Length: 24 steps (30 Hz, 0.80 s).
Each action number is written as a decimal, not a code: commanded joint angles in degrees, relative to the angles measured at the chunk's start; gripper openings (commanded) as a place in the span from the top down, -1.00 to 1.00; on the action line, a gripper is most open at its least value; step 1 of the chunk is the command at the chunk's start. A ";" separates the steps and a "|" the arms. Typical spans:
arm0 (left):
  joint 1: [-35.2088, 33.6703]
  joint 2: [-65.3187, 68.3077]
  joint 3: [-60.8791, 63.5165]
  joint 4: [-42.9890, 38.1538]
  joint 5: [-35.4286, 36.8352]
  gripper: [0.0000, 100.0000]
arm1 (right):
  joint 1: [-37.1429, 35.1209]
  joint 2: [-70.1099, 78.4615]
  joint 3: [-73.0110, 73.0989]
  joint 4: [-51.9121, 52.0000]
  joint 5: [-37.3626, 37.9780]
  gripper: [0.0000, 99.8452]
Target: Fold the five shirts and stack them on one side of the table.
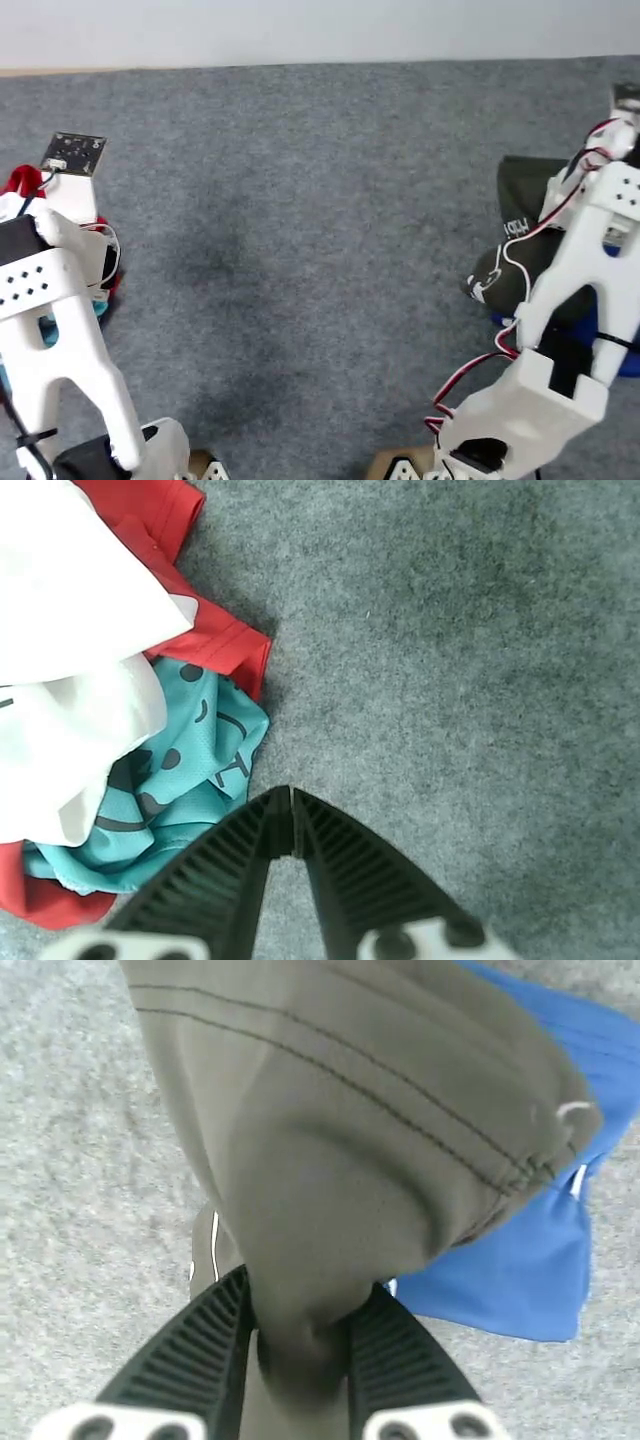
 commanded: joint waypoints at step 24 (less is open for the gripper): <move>-0.09 -2.02 -0.22 3.16 -0.26 0.99 | 13.67 9.98 -0.70 -11.74 18.99 0.98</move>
